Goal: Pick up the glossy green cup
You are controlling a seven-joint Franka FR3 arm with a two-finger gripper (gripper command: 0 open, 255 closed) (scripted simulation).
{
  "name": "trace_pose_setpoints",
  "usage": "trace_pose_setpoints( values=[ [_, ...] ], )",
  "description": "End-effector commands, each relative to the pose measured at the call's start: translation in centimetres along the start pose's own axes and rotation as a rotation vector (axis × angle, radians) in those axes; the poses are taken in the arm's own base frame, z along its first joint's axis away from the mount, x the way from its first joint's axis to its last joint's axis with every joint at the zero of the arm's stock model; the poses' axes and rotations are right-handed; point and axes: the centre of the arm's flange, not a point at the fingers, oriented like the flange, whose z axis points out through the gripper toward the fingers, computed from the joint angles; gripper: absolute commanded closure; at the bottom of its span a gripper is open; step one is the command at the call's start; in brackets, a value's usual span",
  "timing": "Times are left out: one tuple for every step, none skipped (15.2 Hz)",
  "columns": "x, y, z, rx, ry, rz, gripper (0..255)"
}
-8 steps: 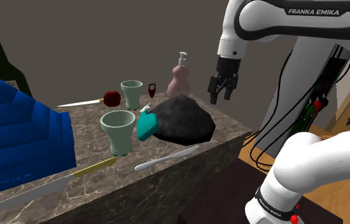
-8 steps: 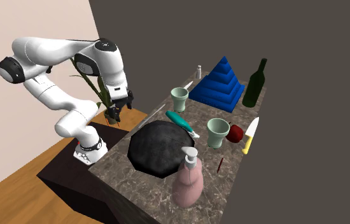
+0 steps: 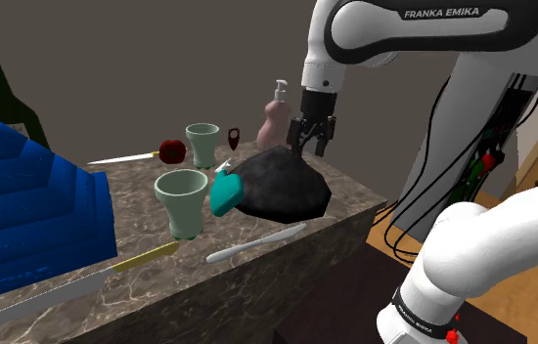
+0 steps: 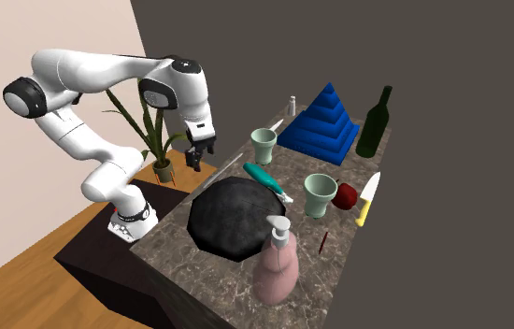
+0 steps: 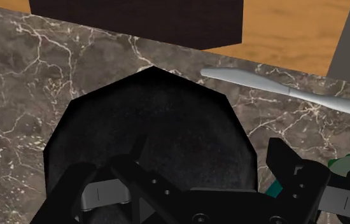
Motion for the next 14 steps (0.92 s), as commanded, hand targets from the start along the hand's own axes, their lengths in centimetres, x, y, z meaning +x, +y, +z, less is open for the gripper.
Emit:
trace_pose_setpoints(
  values=[
    [1.4, -2.0, 0.5, 0.009, 0.000, -0.014, 0],
    [2.1, -3.0, 0.7, 0.013, 0.000, -0.021, 0],
    [2.9, -4.1, 0.9, 0.018, -0.001, -0.027, 0],
    [3.6, -5.1, 1.1, 0.022, -0.001, -0.034, 0],
    [4.2, -6.2, 1.3, 0.026, -0.001, -0.041, 0],
    [4.9, -7.2, 1.5, 0.030, -0.002, -0.047, 0],
    [5.6, -8.3, 1.6, 0.034, -0.002, -0.054, 0],
    [6.3, -9.3, 1.8, 0.038, -0.002, -0.061, 0],
    [6.9, -10.4, 2.0, 0.042, -0.002, -0.068, 0],
    [7.6, -11.5, 2.2, 0.046, -0.003, -0.074, 0],
    [8.2, -12.6, 2.3, 0.051, -0.003, -0.081, 0],
    [8.9, -13.7, 2.5, 0.055, -0.003, -0.088, 0],
    [9.5, -14.8, 2.6, 0.059, -0.004, -0.095, 0],
    [10.1, -15.9, 2.8, 0.063, -0.004, -0.101, 0]
  ],
)
